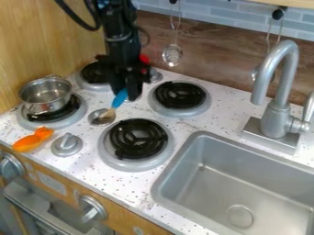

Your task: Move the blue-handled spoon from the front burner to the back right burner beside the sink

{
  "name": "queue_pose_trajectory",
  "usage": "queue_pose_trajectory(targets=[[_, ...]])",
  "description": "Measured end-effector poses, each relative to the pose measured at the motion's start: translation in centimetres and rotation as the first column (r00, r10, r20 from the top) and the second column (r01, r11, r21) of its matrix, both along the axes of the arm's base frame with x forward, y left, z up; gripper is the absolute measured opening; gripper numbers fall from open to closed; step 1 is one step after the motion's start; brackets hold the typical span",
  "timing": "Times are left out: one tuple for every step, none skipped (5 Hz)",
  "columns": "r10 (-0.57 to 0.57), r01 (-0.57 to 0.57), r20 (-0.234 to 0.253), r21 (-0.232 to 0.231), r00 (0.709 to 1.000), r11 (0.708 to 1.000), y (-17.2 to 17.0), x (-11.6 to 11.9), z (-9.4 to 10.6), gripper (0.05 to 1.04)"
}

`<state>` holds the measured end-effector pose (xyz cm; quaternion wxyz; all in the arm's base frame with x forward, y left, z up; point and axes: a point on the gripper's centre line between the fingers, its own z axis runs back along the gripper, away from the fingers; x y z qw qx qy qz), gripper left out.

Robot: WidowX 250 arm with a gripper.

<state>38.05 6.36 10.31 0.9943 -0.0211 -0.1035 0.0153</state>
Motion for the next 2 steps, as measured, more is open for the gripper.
queue_pose_trajectory(targets=[[0.172, -0.171, 0.015, -0.063, 0.985, 0.983, -0.5, 0.9, 1.4, 0.467], [0.360, -0.353, 0.041, -0.115, 0.932, 0.929, -1.0, 2.1, 2.8, 0.466]])
